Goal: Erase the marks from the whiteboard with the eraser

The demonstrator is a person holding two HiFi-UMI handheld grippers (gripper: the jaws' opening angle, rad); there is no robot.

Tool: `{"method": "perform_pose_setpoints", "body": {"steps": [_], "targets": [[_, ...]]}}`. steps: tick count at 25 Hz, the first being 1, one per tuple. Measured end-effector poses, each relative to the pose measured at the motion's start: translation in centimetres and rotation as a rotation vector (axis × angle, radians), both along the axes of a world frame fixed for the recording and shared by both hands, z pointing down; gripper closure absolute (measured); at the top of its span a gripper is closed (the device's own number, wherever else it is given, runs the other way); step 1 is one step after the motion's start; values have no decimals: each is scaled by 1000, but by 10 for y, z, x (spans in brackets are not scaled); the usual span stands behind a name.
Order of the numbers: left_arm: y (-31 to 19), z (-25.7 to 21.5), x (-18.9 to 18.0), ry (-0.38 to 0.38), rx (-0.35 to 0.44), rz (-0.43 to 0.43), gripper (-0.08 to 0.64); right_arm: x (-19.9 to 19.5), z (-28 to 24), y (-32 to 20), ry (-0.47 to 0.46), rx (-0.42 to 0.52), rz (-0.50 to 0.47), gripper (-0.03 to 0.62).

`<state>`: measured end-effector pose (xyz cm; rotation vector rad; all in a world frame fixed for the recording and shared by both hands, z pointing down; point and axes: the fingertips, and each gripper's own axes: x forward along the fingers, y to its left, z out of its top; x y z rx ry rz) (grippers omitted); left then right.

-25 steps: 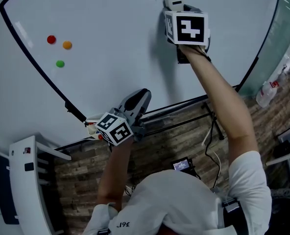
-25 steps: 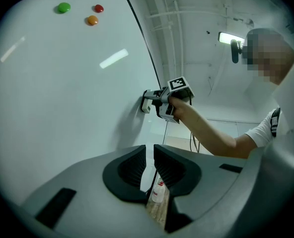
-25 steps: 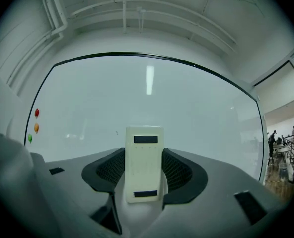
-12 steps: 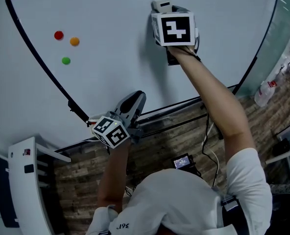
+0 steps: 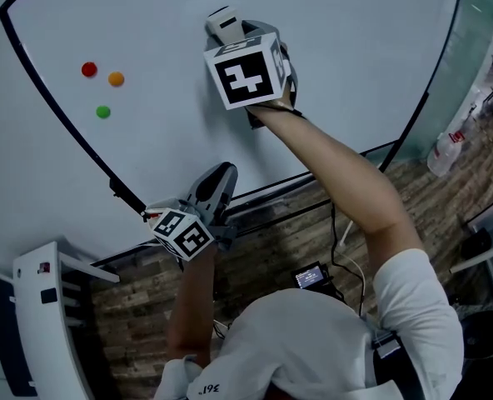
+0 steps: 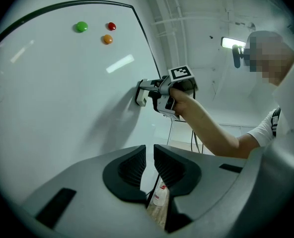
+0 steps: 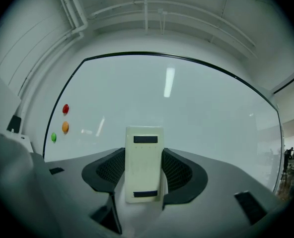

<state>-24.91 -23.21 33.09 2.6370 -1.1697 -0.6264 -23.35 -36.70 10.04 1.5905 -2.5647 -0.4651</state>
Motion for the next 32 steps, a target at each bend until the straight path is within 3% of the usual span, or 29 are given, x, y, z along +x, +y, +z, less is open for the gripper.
{"method": "perform_pose_setpoints", "body": {"steps": [10, 18, 27, 32], "targets": [[11, 11, -4, 23, -40, -35, 506, -56, 26, 25, 64, -48, -160, 339], [22, 25, -14, 26, -45, -49, 506, -78, 41, 57, 101, -63, -283, 339], [46, 30, 1, 9, -68, -116, 506, -44, 54, 80, 106, -75, -340, 339], [57, 24, 32, 8, -81, -156, 506, 4, 53, 89, 132, -51, -348, 339]]}}
